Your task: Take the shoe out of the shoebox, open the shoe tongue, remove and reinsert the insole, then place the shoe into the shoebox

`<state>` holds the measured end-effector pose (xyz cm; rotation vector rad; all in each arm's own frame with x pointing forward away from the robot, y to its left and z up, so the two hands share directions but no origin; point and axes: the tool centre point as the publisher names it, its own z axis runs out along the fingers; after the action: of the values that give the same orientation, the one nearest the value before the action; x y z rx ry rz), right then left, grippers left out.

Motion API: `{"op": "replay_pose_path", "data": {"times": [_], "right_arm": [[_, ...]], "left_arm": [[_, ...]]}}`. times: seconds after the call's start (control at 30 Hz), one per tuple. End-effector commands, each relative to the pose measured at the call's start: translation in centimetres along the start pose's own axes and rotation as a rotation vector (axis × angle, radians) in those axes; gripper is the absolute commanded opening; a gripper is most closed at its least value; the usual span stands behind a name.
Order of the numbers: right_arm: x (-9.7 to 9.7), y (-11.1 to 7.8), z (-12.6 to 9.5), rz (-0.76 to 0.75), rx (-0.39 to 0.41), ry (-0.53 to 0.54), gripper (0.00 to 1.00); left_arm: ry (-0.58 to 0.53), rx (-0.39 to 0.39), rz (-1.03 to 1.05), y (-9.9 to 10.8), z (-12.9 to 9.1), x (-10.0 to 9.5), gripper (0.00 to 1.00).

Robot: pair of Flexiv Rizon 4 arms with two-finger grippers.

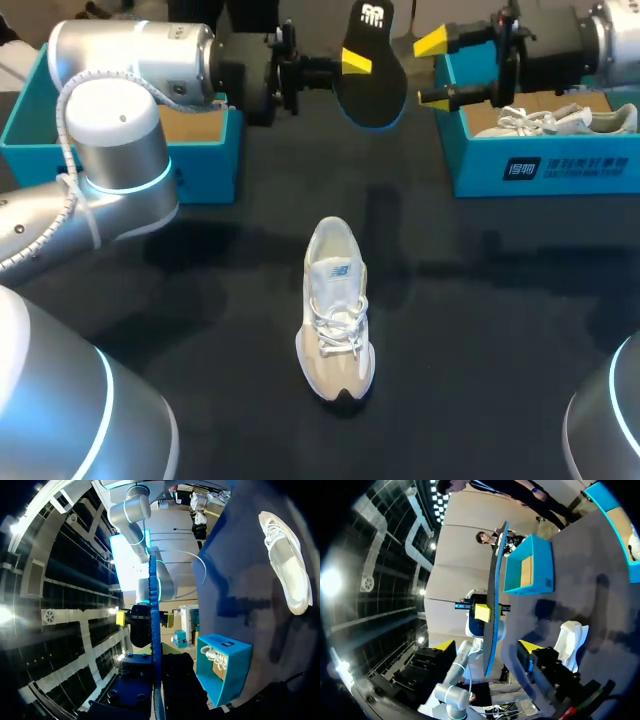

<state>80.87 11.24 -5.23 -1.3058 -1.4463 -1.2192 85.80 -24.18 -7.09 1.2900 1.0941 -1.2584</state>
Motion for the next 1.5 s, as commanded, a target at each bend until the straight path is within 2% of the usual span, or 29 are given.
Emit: {"op": "replay_pose_path", "data": {"times": [0.03, 0.13, 0.23, 0.27, 0.47, 1.03, 1.4, 1.5], "right_arm": [[-0.1, 0.6, 0.8, 0.001, 0.012, 0.002, 0.64], [-0.1, 0.7, 1.0, 0.0, 0.017, 0.005, 0.62], [-0.1, 0.6, 1.2, 0.001, 0.02, 0.005, 0.49], [-0.1, 0.6, 1.2, 0.001, 0.021, 0.006, 0.48], [-0.1, 0.4, 1.6, 0.002, 0.025, 0.012, 0.47], [-0.1, 0.4, 1.5, 0.006, 0.005, 0.01, 0.35], [-0.3, 0.3, 1.9, 0.008, 0.002, 0.019, 0.33], [-0.3, 0.3, 1.9, 0.007, 0.001, 0.019, 0.24]], "left_arm": [[-0.011, -0.008, 0.006, -0.2, 0.8, 0.2, 0.0], [-0.018, -0.009, 0.011, -0.3, 1.1, 0.0, 0.0], [-0.023, -0.013, 0.023, -0.2, 1.3, -0.2, 0.0], [-0.025, -0.018, 0.025, -0.1, 1.3, -0.3, 0.0], [-0.042, -0.031, 0.031, 0.3, 1.6, -0.8, 0.0], [-0.081, -0.044, 0.033, 0.1, 2.3, -1.5, 0.0], [-0.085, -0.045, 0.027, -0.1, 2.4, -1.4, 0.0], [-0.088, -0.046, 0.028, -0.1, 2.5, -1.5, 0.0]]}}
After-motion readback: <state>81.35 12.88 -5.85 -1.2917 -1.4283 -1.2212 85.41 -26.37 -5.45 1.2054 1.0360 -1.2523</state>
